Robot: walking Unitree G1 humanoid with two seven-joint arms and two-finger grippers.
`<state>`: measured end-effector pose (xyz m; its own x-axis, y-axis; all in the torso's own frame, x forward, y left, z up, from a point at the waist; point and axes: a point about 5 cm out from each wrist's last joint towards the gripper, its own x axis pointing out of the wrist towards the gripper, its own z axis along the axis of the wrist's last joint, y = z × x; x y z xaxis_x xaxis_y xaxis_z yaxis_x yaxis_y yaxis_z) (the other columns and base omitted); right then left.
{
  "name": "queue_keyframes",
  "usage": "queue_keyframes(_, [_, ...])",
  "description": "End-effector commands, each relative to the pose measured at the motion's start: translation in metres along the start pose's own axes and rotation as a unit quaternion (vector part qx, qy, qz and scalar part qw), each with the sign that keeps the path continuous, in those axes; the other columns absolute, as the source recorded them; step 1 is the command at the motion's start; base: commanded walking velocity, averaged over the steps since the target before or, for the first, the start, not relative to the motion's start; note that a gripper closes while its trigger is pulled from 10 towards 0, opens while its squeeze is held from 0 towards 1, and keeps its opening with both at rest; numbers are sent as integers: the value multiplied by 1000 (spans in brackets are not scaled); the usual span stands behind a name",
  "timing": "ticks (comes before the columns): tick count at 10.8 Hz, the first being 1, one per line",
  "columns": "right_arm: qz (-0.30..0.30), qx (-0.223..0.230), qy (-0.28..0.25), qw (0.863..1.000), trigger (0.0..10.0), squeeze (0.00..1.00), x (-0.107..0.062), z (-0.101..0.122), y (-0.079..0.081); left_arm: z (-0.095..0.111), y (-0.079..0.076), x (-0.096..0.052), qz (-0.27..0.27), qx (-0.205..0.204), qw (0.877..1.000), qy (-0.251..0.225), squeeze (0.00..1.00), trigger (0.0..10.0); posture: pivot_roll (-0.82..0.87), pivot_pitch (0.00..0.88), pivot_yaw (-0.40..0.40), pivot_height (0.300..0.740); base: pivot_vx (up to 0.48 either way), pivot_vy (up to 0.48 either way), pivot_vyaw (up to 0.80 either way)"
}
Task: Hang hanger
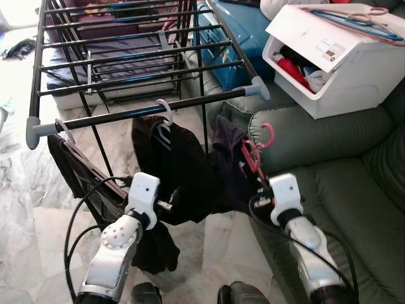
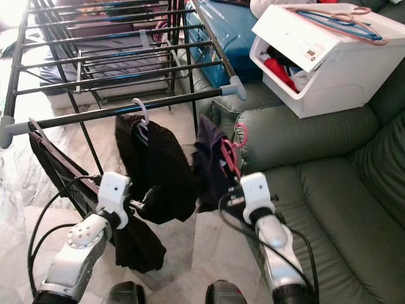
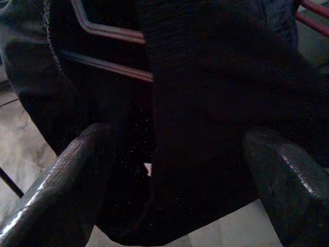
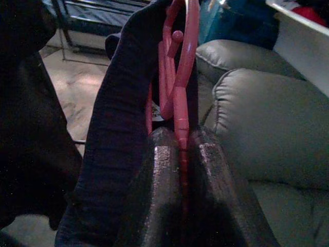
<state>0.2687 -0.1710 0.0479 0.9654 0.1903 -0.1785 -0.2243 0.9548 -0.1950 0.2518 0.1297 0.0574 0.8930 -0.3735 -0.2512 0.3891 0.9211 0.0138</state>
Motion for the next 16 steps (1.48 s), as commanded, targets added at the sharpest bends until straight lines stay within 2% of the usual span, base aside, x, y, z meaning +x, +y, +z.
queue_keyframes(1, [-19, 2, -12, 1000, 10000, 0, 6, 8, -10, -1, 2, 1, 4, 4, 1000, 3, 0, 10000, -34, 0, -8, 740, -277, 0, 0])
queue_keyframes(14, [-14, 1, 0, 1000, 10000, 0, 13, 11, -5, -1, -1, 8, -2, 3, 1000, -3, 0, 10000, -44, 0, -6, 740, -281, 0, 0])
queue_keyframes(16, [-12, -4, -5, 1000, 10000, 0, 19, 18, -5, 12, 3, 14, 5, 10, 1000, -22, 0, 10000, -39, 0, -5, 740, 0, 0, 0])
